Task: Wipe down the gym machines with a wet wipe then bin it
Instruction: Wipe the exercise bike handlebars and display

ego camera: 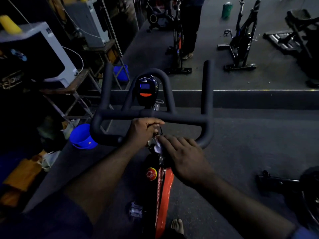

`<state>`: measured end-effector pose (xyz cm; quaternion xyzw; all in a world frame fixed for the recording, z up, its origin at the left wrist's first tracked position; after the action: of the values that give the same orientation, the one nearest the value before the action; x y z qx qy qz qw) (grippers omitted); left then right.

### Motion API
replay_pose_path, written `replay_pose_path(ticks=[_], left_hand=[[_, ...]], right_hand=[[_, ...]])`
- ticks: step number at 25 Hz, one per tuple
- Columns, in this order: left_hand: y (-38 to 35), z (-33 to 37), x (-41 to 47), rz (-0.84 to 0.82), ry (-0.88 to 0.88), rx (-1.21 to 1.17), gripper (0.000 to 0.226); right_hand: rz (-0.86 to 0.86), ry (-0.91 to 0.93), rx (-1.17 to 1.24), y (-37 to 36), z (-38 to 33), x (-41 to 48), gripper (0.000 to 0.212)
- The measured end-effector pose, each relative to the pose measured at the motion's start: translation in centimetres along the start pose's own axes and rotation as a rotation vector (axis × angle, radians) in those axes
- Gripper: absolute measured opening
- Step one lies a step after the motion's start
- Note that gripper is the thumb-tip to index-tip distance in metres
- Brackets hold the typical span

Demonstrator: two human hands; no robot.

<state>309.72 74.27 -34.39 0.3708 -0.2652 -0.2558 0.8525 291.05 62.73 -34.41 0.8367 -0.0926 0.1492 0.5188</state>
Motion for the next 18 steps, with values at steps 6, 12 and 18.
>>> replay_pose_path(ticks=[6, 12, 18], left_hand=[[-0.7, 4.7, -0.5, -0.297, 0.321, -0.202, 0.025], [-3.2, 8.1, -0.6, -0.439, 0.264, 0.242, 0.050], [-2.3, 7.3, -0.7, -0.599, -0.214, 0.579, 0.013]], right_hand=[[0.320, -0.036, 0.130, -0.3, 5.6, -5.0, 0.044], [0.292, -0.164, 0.338, 1.6, 6.9, -5.1, 0.045], [0.164, -0.093, 0.357, 4.1, 8.4, -4.2, 0.043]])
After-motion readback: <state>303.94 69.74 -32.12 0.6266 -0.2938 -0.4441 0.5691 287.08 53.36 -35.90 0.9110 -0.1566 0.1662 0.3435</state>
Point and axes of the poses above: each hand's wrist, its own x-axis towards the middle knuckle, its own y-axis out of the back of the hand, z = x × y, the point moved 1 cm from there along x, towards the middle knuckle, and after that the axes turned 15 degrees about x, right-handed, at the moved point
